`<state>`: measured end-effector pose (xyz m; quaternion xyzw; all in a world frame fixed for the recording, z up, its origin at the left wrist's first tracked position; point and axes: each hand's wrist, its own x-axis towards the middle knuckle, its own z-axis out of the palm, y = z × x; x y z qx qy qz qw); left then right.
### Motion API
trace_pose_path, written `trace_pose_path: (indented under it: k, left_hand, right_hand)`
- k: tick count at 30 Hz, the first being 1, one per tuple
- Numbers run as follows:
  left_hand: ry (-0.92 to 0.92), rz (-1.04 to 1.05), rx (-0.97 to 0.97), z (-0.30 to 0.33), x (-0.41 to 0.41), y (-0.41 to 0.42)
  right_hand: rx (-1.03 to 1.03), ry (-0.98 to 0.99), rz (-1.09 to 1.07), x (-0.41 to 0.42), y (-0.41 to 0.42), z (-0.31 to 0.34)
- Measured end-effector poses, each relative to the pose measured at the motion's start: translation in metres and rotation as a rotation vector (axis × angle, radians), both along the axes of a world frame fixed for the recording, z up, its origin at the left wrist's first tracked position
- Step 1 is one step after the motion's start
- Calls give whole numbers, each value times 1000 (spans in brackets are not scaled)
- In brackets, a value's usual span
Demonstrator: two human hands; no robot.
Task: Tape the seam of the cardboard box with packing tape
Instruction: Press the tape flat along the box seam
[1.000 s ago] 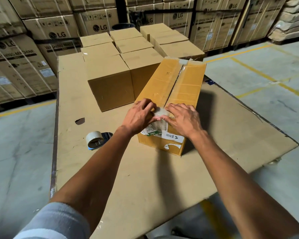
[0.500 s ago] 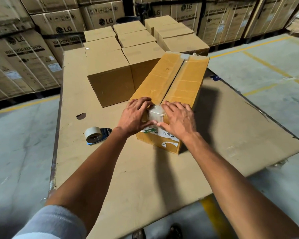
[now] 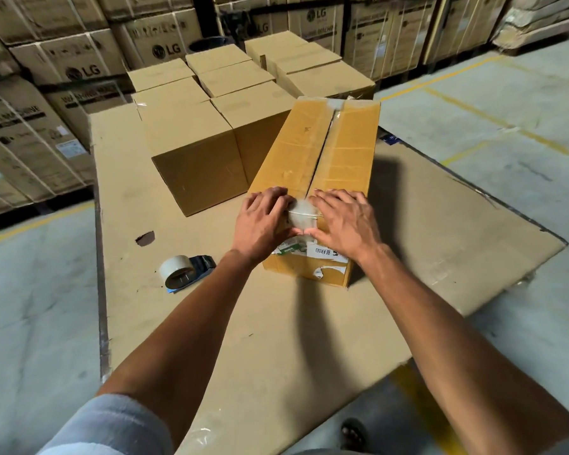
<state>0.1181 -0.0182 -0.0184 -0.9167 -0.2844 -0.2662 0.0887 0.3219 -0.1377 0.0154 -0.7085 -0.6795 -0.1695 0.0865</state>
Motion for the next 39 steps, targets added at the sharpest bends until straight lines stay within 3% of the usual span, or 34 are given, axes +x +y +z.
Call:
trace_pose_path:
  k: [4,13,22,30,39]
  left_hand:
    - [73,-18,34,0,-6,0]
    - [30,16,19,3,0,-2]
    - [108,-24,28,-2,-8,5]
    - [27,-42,3,4,-5,3]
    - [118,-98,-25,8,-13,11]
  right_hand:
    - [-13,-15,-10,-1,-4,1]
    - [45,52,-49,-7,-2,4]
    - [-19,-38,-49,-5,-1,-2]
    - [18,44,-84,-8,-4,0]
    - [-124,-18,-65,-8,-3,2]
